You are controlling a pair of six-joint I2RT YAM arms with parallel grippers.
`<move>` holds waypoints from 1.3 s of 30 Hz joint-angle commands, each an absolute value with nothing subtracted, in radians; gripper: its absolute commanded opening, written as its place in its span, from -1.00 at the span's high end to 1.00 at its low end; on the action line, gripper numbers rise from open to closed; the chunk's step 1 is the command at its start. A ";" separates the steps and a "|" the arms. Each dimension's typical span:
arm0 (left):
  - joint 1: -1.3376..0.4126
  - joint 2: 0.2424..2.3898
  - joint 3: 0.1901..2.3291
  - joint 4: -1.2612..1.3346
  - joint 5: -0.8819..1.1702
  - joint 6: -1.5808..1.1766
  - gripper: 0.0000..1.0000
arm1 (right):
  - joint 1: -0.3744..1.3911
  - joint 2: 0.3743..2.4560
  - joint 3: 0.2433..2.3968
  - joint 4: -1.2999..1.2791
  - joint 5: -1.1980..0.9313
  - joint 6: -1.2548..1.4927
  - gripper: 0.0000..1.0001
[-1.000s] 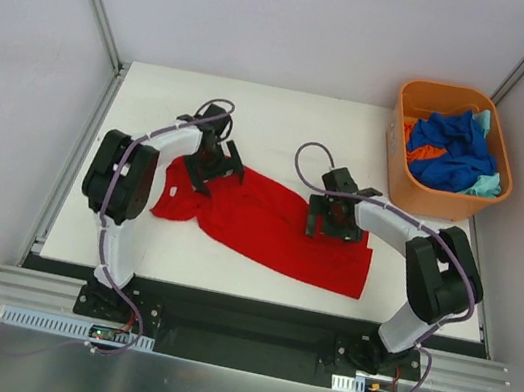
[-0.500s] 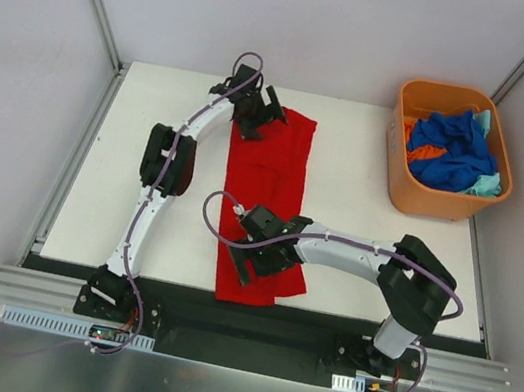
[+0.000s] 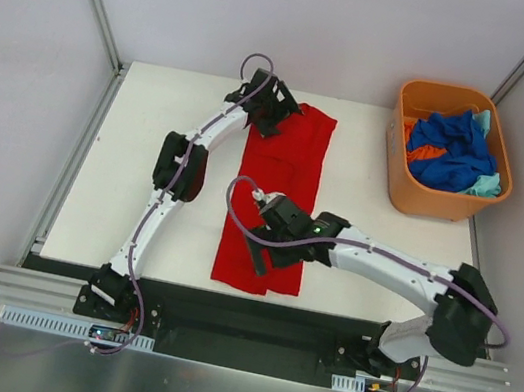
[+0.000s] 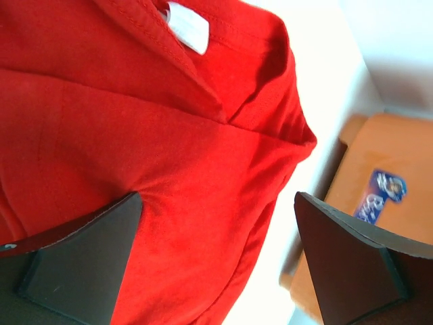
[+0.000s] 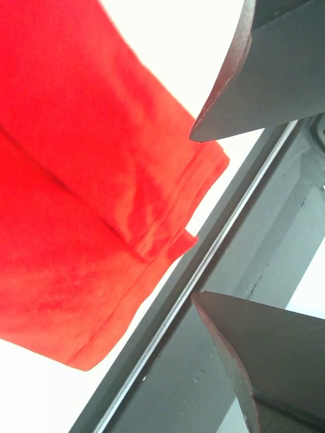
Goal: Fold and stack the t-shirts
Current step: Rotate the tshirt 90 degrees, then grab the bottom of the folded rectangular tshirt with both arms
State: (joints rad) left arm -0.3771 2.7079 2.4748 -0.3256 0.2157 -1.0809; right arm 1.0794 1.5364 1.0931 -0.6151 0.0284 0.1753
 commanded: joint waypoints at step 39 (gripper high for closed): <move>-0.765 0.968 0.434 -0.350 0.134 -1.074 -0.70 | 0.845 1.350 0.640 -0.399 -0.118 0.471 -0.45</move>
State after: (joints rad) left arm -0.7605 0.9096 0.4580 -0.3740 0.1558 -1.0298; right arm 0.8455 1.3151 0.6807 -0.4896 -0.0505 0.4187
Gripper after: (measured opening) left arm 0.883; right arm 0.743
